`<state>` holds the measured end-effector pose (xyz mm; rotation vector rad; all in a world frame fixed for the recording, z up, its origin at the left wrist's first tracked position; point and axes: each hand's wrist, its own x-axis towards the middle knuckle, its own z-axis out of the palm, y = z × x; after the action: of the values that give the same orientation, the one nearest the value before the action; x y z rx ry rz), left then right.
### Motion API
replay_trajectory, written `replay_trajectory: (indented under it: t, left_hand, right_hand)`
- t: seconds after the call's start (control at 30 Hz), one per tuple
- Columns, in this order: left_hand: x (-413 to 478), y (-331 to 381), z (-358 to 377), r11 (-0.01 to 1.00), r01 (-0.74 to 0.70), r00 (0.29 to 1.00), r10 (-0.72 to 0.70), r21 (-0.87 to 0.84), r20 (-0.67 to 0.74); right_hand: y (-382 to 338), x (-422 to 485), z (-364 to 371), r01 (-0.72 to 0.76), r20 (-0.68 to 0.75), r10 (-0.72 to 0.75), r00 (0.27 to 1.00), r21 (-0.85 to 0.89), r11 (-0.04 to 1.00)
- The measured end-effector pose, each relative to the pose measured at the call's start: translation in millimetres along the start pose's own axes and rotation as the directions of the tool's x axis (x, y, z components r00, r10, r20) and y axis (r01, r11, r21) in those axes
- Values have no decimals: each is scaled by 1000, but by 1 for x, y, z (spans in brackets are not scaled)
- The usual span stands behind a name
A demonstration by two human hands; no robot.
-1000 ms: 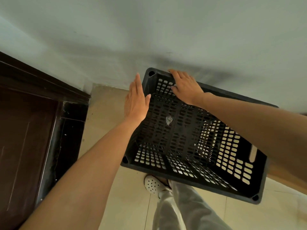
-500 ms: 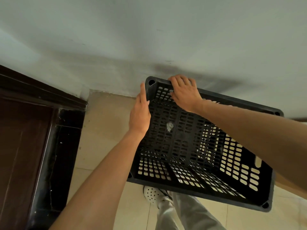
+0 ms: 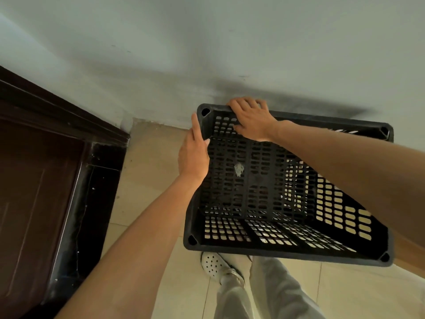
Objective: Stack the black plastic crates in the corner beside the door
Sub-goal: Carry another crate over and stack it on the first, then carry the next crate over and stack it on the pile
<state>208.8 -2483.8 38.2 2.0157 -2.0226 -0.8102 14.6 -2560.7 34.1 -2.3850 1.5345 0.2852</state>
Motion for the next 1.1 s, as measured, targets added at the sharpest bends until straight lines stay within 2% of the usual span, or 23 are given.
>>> replay_trajectory:
  t: [0.13, 0.27, 0.33, 0.43, 0.5, 0.63, 0.83, 1.0, 1.1]
  left_hand:
    - [-1, 3, -7, 992, 94, 988, -103, 82, 115]
    - [-41, -2, -6, 980, 173, 977, -184, 100, 112]
    - [-69, -8, -7, 970, 223, 967, -233, 98, 102]
    - [-102, -14, -20, 953, 278, 953, -289, 119, 93]
    - [-120, -14, -32, 941, 313, 945, -323, 130, 60]
    - [-164, -2, -64, 902, 413, 910, -414, 126, -20]
    - [-260, 27, -106, 829, 559, 824, -555, 4, -116]
    - [-372, 43, -126, 722, 691, 709, -688, -44, -156]
    - [-445, 57, -128, 642, 760, 615, -760, -97, -208]
  right_hand:
    - [-2, -1, -5, -32, 83, 30, 996, 21, 999]
    - [-7, 4, -12, -82, 214, 70, 974, 47, 996]
    - [-11, 6, -23, -93, 295, 87, 952, 5, 996]
    - [-18, 2, -47, -11, 366, 69, 928, -158, 987]
    - [-28, -8, -63, 73, 346, 5, 938, -211, 975]
    - [-68, -39, -96, 228, 264, -178, 948, -170, 959]
    - [-148, -104, -129, 479, 344, -403, 848, -172, 861]
    - [-221, -177, -139, 676, 463, -565, 683, -107, 729]
    - [-263, -225, -147, 763, 437, -668, 603, -73, 642]
